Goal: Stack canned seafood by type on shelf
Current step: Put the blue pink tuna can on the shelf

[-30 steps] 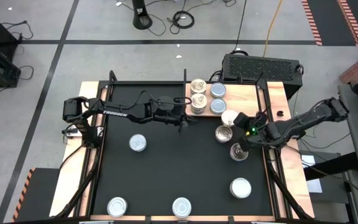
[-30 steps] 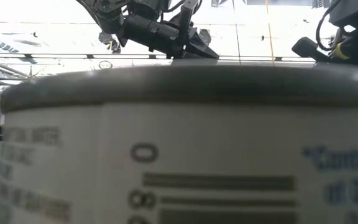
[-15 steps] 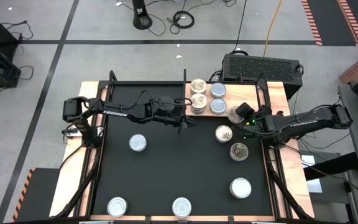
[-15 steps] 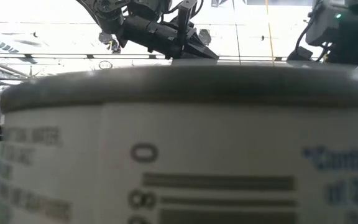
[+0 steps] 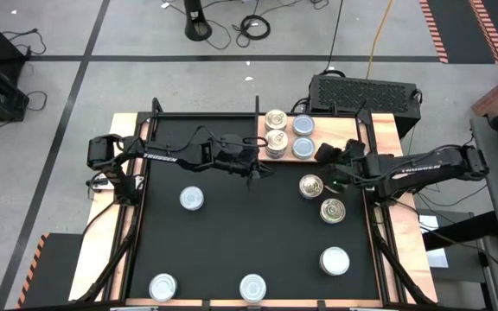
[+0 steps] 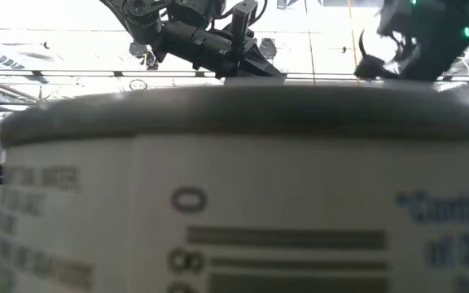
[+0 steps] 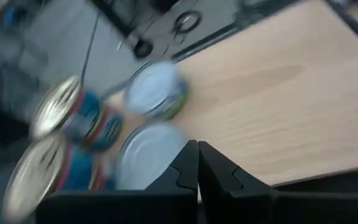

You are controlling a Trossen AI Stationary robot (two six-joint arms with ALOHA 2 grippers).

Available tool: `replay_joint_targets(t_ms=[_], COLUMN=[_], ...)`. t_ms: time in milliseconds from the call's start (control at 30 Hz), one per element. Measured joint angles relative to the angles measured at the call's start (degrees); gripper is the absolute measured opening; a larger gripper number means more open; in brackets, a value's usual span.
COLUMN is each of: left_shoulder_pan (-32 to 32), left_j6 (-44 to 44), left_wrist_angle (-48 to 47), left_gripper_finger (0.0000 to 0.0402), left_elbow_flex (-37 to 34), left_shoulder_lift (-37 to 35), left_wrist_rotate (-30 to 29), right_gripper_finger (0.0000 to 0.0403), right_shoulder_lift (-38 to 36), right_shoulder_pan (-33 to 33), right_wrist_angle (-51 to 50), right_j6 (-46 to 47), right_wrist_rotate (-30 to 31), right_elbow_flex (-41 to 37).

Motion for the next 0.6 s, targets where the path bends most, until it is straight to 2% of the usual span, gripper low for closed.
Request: replay_joint_targets(t_ms=[100, 200, 300, 400, 533, 600], left_shoulder_pan=[0.05, 0.15, 0.24, 0.24, 0.24, 0.24], left_j6=[0.6, 1.79, 2.12, 2.13, 2.1, 2.06], left_wrist_angle=[0.04, 0.43, 0.5, 0.91, 1.97, 2.27], left_gripper_finger=[0.0044, 0.0044, 0.0044, 0.0044, 0.0044, 0.0044], left_elbow_flex=[0.0, 0.0, 0.0, 0.0, 0.0, 0.0], left_shoulder_lift=[0.0, 0.0, 0.0, 0.0, 0.0, 0.0], left_wrist_rotate=[0.01, 0.01, 0.04, 1.02, 1.52, 1.52], right_gripper_finger=[0.0001, 0.0, 0.0, 0.0, 0.0, 0.0], right_shoulder_lift=[-0.04, -0.02, -0.02, -0.02, 0.4, 1.16], right_shoulder_pan=[0.64, 0.58, 0.66, 0.52, 0.4, -0.17], right_wrist_angle=[-2.06, -2.39, -4.38, -10.22, -15.62, -16.71], right_j6=[-14.23, -31.4, -37.61, -42.58, -56.03, -61.77], right_wrist_rotate=[-5.31, -17.62, -27.11, -30.33, -33.64, -38.02], right_elbow_flex=[6.6, 12.02, 15.56, 18.33, 20.98, 22.12])
